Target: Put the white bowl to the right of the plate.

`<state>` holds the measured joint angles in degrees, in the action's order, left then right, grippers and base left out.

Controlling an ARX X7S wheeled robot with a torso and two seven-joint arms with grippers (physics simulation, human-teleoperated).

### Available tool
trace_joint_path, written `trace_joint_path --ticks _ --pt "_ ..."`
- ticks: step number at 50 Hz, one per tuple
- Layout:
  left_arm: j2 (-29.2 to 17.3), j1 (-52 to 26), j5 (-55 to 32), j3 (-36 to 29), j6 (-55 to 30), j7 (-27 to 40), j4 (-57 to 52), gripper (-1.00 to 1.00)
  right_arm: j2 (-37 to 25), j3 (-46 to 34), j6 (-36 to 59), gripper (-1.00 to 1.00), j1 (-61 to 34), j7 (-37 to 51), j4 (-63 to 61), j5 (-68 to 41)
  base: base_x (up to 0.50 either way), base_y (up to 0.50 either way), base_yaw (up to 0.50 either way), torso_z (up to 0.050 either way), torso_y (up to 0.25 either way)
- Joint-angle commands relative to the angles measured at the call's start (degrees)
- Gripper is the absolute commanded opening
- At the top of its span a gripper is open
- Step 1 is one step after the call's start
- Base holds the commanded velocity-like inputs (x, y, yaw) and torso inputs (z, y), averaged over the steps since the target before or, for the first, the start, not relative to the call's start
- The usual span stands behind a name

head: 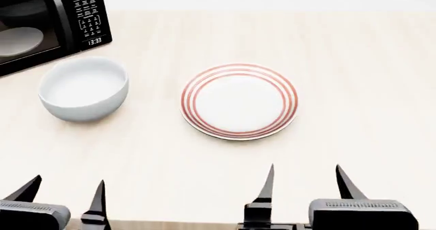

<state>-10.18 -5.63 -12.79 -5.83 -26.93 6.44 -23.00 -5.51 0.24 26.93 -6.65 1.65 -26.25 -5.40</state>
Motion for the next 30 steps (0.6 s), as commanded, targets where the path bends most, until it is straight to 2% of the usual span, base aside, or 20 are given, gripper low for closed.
trace_joint_path --ticks 1,4,11,24,30 --pt "-4.02 -6.24 -6.35 2.41 -19.64 2.3 -18.01 1.0 -2.75 4.19 22.27 1.0 -9.8 0.85 -20.06 -5.17 0.0 0.0 0.0 0.0 0.0" --pt "-4.49 -8.0 -6.62 2.41 -22.12 2.97 -19.67 1.0 -2.54 4.94 22.99 1.0 -11.7 0.56 -18.51 -6.24 0.0 0.0 0.0 0.0 0.0" --pt "-4.9 -7.61 -6.81 2.35 -21.35 2.72 -19.79 1.0 -1.56 6.74 23.55 1.0 -12.79 -0.58 -14.66 -9.06 0.07 0.12 0.0 0.0 0.0" --pt "-5.13 -8.43 -7.2 2.37 -22.0 3.41 -20.41 1.0 -2.05 6.84 23.48 1.0 -13.47 -0.11 -14.18 -10.08 0.35 0.43 0.0 0.0 0.0" --pt "-5.36 -8.37 -7.2 2.22 -21.91 3.65 -20.73 1.0 -2.36 5.89 21.98 1.0 -12.92 0.21 -13.63 -9.57 0.36 0.01 0.0 0.0 0.0"
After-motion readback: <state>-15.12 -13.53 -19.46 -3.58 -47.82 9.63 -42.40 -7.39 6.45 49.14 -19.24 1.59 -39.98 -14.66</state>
